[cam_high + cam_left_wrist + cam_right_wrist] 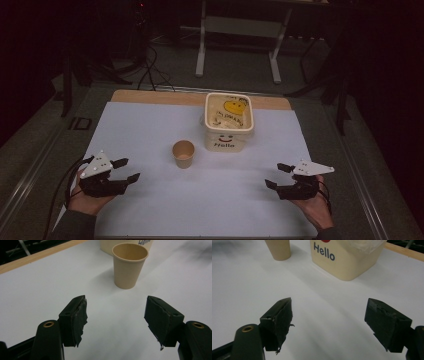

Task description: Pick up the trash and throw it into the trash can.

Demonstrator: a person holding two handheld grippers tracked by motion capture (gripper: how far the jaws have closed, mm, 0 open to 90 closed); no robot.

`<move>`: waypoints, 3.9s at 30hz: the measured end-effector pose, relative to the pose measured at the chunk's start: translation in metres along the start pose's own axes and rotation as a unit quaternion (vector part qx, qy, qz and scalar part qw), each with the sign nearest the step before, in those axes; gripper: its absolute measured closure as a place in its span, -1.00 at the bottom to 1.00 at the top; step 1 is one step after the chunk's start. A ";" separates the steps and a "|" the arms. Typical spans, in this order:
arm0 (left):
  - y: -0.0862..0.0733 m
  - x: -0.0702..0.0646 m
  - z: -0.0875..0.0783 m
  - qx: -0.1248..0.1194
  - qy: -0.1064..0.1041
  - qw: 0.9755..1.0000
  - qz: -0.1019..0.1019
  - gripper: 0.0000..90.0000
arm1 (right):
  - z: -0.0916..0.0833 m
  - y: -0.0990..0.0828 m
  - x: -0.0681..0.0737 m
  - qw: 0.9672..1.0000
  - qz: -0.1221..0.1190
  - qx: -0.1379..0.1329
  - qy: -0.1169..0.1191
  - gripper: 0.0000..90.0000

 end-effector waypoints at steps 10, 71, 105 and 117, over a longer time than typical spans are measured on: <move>0.001 0.000 0.003 0.003 -0.003 1.000 0.003 -0.24 | -0.004 0.000 -0.002 1.000 0.010 -0.004 -0.004 -0.52; 0.063 0.048 0.013 0.011 -0.001 1.000 0.026 -0.28 | -0.008 -0.004 -0.009 1.000 0.029 -0.004 -0.005 -0.54; 0.121 0.034 0.047 0.084 -0.079 0.989 0.097 -0.44 | -0.007 -0.006 -0.012 0.999 0.032 0.000 -0.002 -0.54; 0.146 0.030 0.046 0.093 -0.082 0.984 0.124 -0.44 | -0.007 -0.006 -0.012 0.999 0.033 0.001 0.000 -0.54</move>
Point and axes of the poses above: each handheld gripper's, and its own axes: z roughly forward along the jaws, y roughly out of its top, x roughly to its left, the point moved 6 cm from there along z, roughly forward along the jaws, and after that the axes turned 10 degrees about x, right-handed, at the moved point
